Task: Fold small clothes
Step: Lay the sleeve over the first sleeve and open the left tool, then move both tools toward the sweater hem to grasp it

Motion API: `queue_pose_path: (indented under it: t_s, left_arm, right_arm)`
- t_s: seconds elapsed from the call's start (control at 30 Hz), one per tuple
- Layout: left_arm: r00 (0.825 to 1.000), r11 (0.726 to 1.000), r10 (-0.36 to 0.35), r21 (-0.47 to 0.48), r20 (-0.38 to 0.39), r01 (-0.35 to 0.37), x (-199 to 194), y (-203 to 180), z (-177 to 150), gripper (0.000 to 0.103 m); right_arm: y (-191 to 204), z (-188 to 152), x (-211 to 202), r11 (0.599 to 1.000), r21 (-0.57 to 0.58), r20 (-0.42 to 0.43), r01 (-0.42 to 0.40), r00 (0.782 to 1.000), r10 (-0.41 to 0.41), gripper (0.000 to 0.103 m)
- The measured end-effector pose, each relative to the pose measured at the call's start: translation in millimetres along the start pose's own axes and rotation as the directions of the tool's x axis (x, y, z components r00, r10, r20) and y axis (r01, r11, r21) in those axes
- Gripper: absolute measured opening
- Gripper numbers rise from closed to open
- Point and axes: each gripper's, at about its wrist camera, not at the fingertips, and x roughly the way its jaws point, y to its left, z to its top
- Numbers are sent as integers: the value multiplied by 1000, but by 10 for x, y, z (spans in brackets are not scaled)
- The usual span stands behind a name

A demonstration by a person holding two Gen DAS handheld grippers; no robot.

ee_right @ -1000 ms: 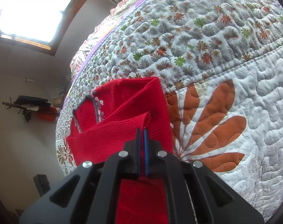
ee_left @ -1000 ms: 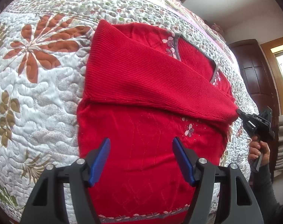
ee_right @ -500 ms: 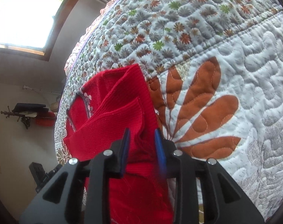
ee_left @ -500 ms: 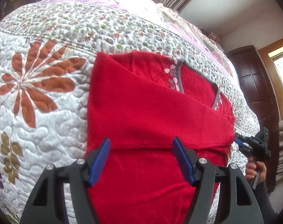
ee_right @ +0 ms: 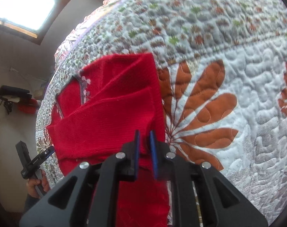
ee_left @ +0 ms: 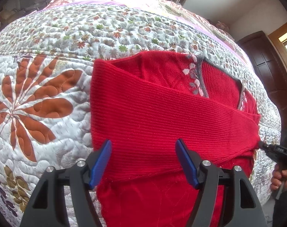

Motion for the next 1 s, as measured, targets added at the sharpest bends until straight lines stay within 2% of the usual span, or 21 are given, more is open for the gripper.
queue_pose_path:
  t_s: [0.07,0.13,0.2,0.27,0.3,0.43,0.5,0.57,0.63,0.7,0.77,0.8,0.87,1.0]
  left_arm:
    - [1000,1000,13,20,-1,-13,15,-32,-26,76]
    - [999,999,31,38,-8,-31,48,-51,-56,76]
    - [999,998,42,51,-14,-41,97,-75,-88,76]
    - [999,997,43,60,-16,-42,107,-108,-122,76]
    - [999,997,40,66,-13,-39,95,-120,-135,77]
    - [999,995,51,82,1,-51,11,-143,-212,79]
    - [999,996,53,77,7,-54,-63,-119,-242,80]
    - [999,996,53,70,7,-53,-139,-90,-289,81]
    - [998,996,61,70,0,-60,-227,-62,-361,81]
    - [999,998,43,55,-11,-42,-375,37,-512,84]
    - [999,1000,-19,7,-28,19,-528,208,-722,89]
    - [998,999,-49,-26,-42,48,-580,303,-857,89]
    - [992,992,-99,-92,-80,92,-662,508,-1195,89]
    - [975,966,-164,-227,-149,128,-793,868,-1973,89]
  right_arm:
    - [135,72,-52,1000,-27,41,-15,999,17,12]
    - [250,129,46,998,-50,31,-28,999,30,12]
    - [305,150,226,997,-74,1,1,1000,-1,15]
    - [228,151,384,997,-66,-25,46,999,-47,16]
    - [182,144,425,997,-55,-27,63,998,-65,13]
    - [48,123,369,997,1,3,74,997,-74,11]
    - [37,85,308,997,17,16,77,997,-77,15]
    - [62,15,214,996,17,27,82,996,-82,29]
    - [84,-103,133,997,18,21,75,997,-75,33]
    - [64,-290,39,997,27,1,67,998,-67,34]
    - [34,-512,-59,998,35,-22,55,998,-54,45]
    - [-1,-652,-122,998,32,-36,56,998,-55,47]
    - [-108,-926,-225,998,40,-73,39,997,-36,54]
    - [-413,-1556,-390,997,78,-175,1,984,13,59]
